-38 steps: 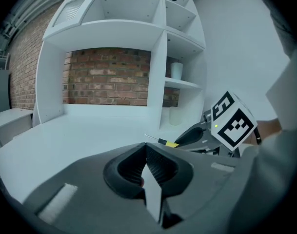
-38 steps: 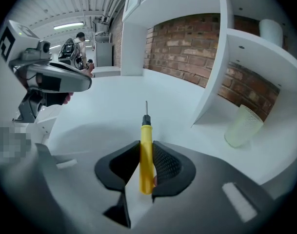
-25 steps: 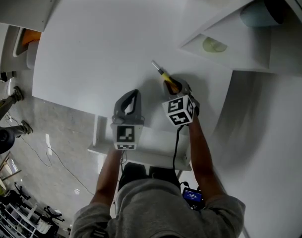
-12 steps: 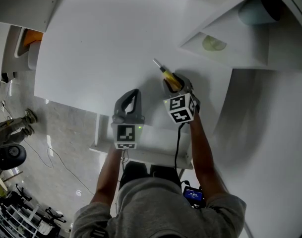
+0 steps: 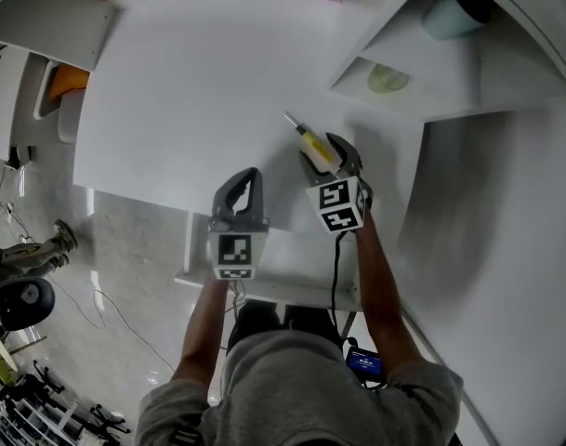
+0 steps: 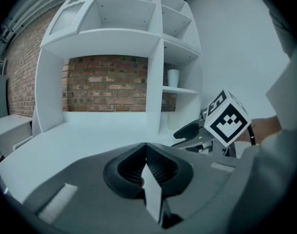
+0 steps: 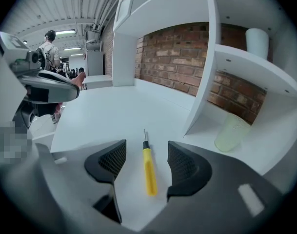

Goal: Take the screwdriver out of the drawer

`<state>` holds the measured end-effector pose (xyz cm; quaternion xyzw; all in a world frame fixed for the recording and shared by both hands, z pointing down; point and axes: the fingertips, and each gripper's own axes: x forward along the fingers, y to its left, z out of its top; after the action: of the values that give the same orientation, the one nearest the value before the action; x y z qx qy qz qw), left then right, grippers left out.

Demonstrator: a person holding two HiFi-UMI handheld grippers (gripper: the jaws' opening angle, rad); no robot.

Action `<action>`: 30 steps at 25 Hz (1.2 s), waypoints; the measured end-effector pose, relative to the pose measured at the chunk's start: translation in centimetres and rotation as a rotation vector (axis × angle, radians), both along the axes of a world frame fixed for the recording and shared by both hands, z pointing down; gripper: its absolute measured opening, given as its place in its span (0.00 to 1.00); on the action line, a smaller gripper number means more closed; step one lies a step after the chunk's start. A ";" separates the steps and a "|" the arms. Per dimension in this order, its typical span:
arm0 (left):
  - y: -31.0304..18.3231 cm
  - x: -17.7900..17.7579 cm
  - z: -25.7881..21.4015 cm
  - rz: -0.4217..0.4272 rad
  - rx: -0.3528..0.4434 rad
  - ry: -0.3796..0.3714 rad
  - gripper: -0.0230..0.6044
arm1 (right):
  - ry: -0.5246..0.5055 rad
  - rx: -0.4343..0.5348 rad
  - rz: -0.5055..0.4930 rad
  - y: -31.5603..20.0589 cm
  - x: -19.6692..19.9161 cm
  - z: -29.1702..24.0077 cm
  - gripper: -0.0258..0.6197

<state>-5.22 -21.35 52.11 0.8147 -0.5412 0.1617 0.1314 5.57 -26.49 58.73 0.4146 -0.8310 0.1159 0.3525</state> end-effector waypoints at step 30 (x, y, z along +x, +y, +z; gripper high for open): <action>13.6 2.6 -13.8 0.123 0.167 0.030 0.06 | -0.350 0.283 0.338 18.1 4.1 -19.8 0.10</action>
<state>-2.61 -7.78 38.29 0.8568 -0.4997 0.1115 0.0609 9.72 -8.34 38.93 0.5661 -0.8061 0.1260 0.1177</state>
